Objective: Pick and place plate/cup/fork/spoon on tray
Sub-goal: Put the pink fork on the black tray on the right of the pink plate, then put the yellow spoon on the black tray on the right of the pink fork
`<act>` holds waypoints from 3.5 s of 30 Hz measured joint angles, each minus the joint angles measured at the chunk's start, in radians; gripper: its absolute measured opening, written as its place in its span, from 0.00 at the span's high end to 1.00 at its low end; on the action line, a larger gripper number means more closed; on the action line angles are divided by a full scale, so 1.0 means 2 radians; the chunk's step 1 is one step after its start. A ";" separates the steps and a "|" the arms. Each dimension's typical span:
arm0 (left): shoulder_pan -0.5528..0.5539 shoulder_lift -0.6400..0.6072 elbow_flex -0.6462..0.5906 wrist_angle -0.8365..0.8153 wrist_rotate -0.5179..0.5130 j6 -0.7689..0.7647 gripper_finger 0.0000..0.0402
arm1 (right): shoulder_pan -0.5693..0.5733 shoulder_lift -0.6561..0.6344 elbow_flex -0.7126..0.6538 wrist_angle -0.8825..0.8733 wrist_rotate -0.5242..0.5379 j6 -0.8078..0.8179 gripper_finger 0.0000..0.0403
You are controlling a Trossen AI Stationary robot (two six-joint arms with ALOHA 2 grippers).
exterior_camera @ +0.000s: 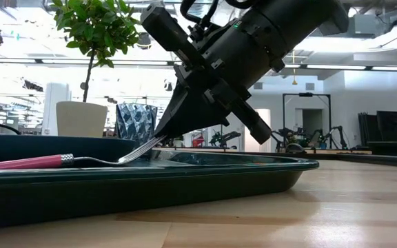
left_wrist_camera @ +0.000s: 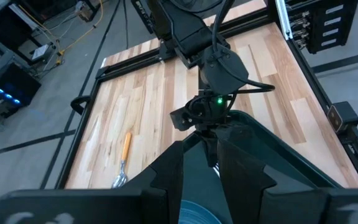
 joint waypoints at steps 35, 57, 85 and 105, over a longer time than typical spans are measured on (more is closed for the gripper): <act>0.002 0.000 0.000 0.000 -0.012 0.001 0.78 | 0.018 0.036 0.000 0.063 0.034 0.021 0.93; 0.002 0.000 0.000 0.000 -0.012 0.000 0.78 | 0.034 0.036 0.000 0.065 0.048 0.021 0.82; 0.004 0.000 0.000 -0.018 -0.039 -0.029 0.78 | -0.143 -0.153 0.057 -0.390 0.045 -0.288 0.70; 0.009 0.000 -0.002 -0.059 -0.041 -0.080 0.78 | -0.372 -0.049 0.030 -0.336 -0.230 -0.674 0.45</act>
